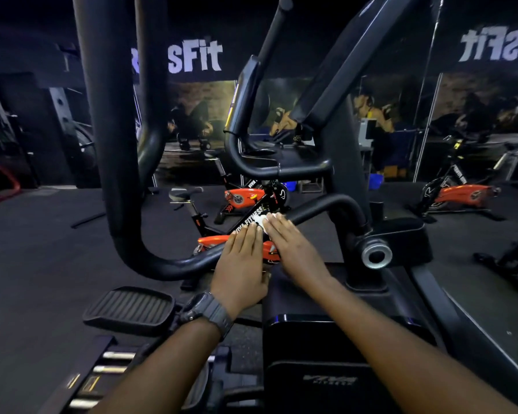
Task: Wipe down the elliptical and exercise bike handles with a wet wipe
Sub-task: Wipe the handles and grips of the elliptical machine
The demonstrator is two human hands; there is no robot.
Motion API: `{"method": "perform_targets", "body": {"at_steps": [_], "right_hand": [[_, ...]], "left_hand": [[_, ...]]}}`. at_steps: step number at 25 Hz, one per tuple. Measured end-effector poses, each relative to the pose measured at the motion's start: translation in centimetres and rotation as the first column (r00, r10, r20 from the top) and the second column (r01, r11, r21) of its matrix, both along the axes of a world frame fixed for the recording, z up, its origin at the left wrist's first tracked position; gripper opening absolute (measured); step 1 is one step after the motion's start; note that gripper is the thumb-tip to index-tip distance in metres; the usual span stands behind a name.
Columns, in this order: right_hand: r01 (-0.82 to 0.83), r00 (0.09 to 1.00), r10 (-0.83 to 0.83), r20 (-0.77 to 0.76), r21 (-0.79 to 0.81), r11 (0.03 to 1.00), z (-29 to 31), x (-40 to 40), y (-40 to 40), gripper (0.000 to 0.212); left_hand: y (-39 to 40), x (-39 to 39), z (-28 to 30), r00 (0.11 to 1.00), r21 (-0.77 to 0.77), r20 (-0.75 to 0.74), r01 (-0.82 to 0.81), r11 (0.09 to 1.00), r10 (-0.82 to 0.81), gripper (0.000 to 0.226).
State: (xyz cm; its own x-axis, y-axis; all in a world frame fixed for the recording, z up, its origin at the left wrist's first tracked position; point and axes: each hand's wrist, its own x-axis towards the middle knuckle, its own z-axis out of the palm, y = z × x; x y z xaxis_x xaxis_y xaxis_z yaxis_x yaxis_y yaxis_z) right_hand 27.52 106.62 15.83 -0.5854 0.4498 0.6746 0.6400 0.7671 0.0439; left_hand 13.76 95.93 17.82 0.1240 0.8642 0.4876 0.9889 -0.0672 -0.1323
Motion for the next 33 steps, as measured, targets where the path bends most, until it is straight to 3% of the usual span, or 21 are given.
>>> {"method": "perform_targets", "body": {"at_steps": [2, 4, 5, 9, 11, 13, 14, 17, 18, 21, 22, 25, 26, 27, 29, 33], "right_hand": [[0.047, 0.999, -0.046, 0.011, -0.006, 0.999, 1.4, 2.9, 2.4, 0.073], [0.254, 0.956, -0.274, -0.107, -0.170, 0.952, 3.2, 5.2, 4.6, 0.070], [0.256, 0.946, -0.284, -0.159, -0.178, 0.950, 3.2, 4.7, 4.5, 0.066], [0.006, 0.999, -0.008, -0.050, -0.049, 0.999, 1.5, 3.1, 3.9, 0.057], [0.180, 0.970, -0.195, -0.142, -0.113, 0.977, 3.5, 7.7, 7.7, 0.060], [0.365, 0.887, -0.412, -0.210, -0.228, 0.903, 4.4, 10.1, 9.3, 0.063], [0.338, 0.897, -0.383, -0.220, -0.214, 0.916, 4.1, 9.4, 9.0, 0.062], [0.024, 0.995, -0.031, -0.092, -0.076, 0.997, 1.5, 6.5, 7.1, 0.061], [0.000, 0.993, -0.009, -0.121, -0.078, 0.997, 1.8, 7.0, 7.5, 0.061], [0.197, 0.883, -0.309, -0.354, -0.320, 0.927, 3.3, 8.2, 9.4, 0.059], [0.186, 0.892, -0.290, -0.347, -0.302, 0.935, 3.2, 7.3, 9.0, 0.058], [0.002, 0.970, -0.024, -0.243, -0.091, 0.996, 1.4, 5.5, 7.4, 0.055], [0.016, 0.955, -0.048, -0.293, -0.112, 0.994, 1.3, 5.7, 7.7, 0.059], [0.067, 0.899, -0.147, -0.412, -0.204, 0.977, 1.6, 5.8, 8.0, 0.063], [0.076, 0.688, -0.353, -0.634, -0.420, 0.904, 2.1, 4.0, 6.7, 0.064], [-0.219, 0.328, -0.417, -0.848, -0.497, 0.840, 1.3, -4.9, -0.6, 0.054]], "left_hand": [[-0.1, 0.5, 0.2, 1.000, -0.017, 0.025, -0.009, 1.000, 0.010, 0.092], [0.8, 1.4, 0.6, 0.999, -0.024, 0.033, -0.009, 1.000, 0.010, 0.092], [1.6, 2.2, 0.9, 1.000, -0.028, 0.030, 0.007, 1.000, -0.007, 0.091], [5.1, 4.8, 2.4, 0.998, -0.069, 0.032, 0.056, 0.996, -0.054, 0.092], [5.8, 5.1, 2.5, 0.998, -0.102, 0.016, 0.063, 0.993, -0.062, 0.096], [6.2, 5.1, 2.3, 0.997, -0.085, 0.006, 0.072, 0.994, -0.072, 0.098], [6.5, 5.2, 2.4, 0.996, -0.087, 0.003, 0.085, 0.993, -0.085, 0.098], [8.3, 6.0, 2.8, 0.991, -0.075, -0.008, 0.130, 0.989, -0.131, 0.099], [8.8, 6.2, 2.9, 0.990, -0.092, -0.003, 0.139, 0.986, -0.140, 0.100], [9.5, 6.2, 2.6, 0.990, -0.119, -0.014, 0.137, 0.983, -0.140, 0.103], [9.4, 6.1, 2.6, 0.989, -0.124, -0.016, 0.142, 0.982, -0.145, 0.103], [9.4, 5.5, 2.9, 0.982, -0.117, 0.006, 0.186, 0.976, -0.187, 0.095], [9.1, 5.2, 3.1, 0.980, -0.117, 0.011, 0.200, 0.973, -0.200, 0.093], [8.7, 4.8, 3.4, 0.978, -0.120, 0.014, 0.208, 0.971, -0.208, 0.090], [7.7, 3.7, 3.5, 0.976, -0.129, 0.021, 0.219, 0.967, -0.218, 0.081], [5.1, 0.7, 3.7, 0.970, -0.159, 0.081, 0.241, 0.957, -0.231, 0.066]]}}
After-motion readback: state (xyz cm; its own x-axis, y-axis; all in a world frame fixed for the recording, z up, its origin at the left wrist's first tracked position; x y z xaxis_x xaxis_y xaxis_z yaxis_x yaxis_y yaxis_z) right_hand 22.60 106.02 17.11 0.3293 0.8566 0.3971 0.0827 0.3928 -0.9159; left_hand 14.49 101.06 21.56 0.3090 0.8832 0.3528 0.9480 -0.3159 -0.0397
